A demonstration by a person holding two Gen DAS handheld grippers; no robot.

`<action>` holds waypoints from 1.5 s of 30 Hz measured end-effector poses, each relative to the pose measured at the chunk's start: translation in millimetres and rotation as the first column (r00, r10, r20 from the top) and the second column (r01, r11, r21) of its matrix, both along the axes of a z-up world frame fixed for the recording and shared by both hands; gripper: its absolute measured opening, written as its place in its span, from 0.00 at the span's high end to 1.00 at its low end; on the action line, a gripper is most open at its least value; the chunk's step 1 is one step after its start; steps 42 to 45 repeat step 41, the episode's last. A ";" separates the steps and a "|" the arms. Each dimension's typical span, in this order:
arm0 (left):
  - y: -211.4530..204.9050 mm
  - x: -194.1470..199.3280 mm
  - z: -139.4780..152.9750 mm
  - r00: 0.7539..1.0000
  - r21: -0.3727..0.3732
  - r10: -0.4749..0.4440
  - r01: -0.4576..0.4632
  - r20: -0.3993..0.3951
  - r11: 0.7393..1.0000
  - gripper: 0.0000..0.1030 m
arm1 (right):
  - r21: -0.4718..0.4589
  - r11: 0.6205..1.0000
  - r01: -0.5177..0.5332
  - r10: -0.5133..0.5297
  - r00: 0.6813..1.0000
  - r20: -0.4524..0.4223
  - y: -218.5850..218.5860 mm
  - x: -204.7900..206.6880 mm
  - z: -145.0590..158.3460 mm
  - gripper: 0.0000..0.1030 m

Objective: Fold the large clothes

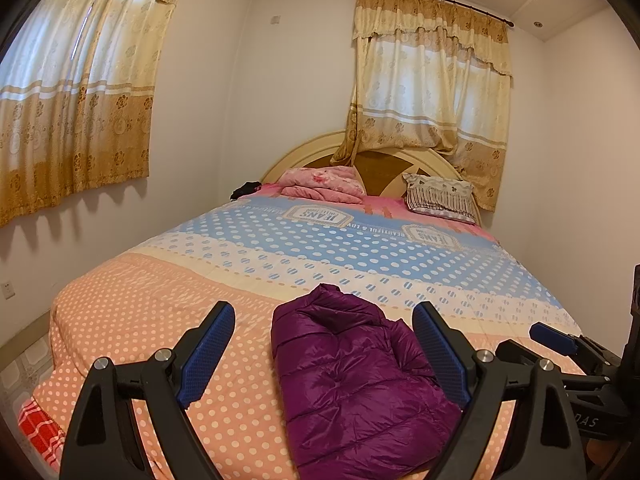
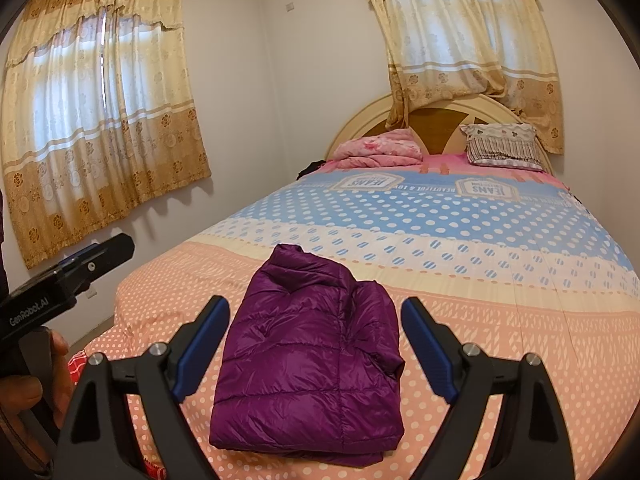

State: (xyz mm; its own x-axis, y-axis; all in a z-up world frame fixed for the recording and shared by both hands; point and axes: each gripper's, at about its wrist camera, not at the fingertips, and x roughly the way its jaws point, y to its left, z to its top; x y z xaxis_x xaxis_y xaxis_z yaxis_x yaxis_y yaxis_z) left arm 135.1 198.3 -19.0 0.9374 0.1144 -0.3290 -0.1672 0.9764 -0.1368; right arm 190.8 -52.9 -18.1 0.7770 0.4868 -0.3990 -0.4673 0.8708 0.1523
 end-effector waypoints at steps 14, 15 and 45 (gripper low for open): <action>0.7 2.6 -1.7 1.000 0.003 0.007 -0.007 -0.011 1.000 0.12 | -0.003 1.000 -0.007 0.007 1.000 -0.005 4.0 -0.9 -1.4 0.13; 0.7 2.5 -1.8 1.000 0.002 0.006 -0.006 -0.010 1.000 0.12 | -0.005 1.000 -0.011 0.011 1.000 -0.005 2.8 -0.8 -1.3 0.13; -6.0 8.7 -11.5 0.999 0.056 0.016 -0.014 -0.037 0.998 0.12 | -0.007 1.000 -0.026 0.026 1.000 -0.016 -8.5 -1.7 -9.8 0.13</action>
